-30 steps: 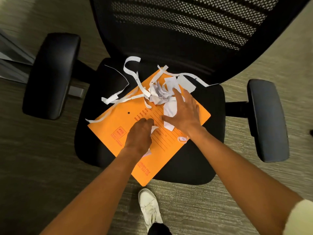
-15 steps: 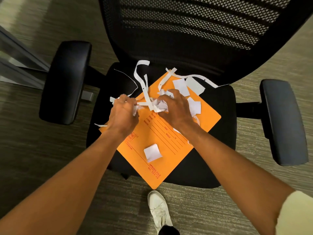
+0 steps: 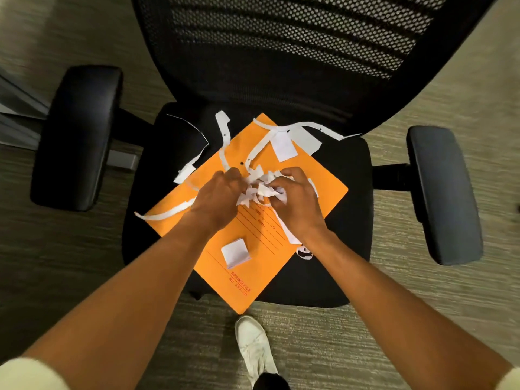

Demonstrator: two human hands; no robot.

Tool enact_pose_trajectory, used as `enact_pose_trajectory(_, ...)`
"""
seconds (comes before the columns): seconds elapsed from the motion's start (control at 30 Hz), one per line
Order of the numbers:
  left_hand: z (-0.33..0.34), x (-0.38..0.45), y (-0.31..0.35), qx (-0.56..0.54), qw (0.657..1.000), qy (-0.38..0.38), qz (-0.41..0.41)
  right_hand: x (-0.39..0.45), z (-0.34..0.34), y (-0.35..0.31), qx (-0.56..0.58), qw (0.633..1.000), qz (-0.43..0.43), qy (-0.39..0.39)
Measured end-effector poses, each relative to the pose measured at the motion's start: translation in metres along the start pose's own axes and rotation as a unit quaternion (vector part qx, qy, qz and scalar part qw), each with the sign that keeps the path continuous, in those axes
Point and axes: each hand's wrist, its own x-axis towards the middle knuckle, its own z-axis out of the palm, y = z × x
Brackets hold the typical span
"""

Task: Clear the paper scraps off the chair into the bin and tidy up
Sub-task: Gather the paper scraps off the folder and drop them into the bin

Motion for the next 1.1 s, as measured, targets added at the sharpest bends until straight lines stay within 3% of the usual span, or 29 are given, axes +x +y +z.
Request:
enact_pose_trajectory(0.17, 0.002, -0.014, -0.001, -0.053, 0.998, 0.010, -0.014, -0.008, -0.013, 0.000, 0.090, 0.994, 0.015, 0.058)
enact_pose_trajectory(0.4, -0.008, -0.055, -0.020, -0.142, 0.980, 0.102, -0.093, -0.019, -0.023, -0.022, 0.164, 0.980, 0.034, 0.107)
enact_pose_trajectory(0.6, -0.015, -0.117, -0.037, -0.282, 0.933, 0.136, -0.179, -0.040, -0.015, -0.049, 0.183, 0.979, 0.036, 0.087)
enact_pose_trajectory(1.1, -0.012, -0.306, -0.060, -0.391, 0.830, 0.222, -0.329, -0.152, 0.054, -0.170, 0.231, 0.972, -0.048, -0.022)
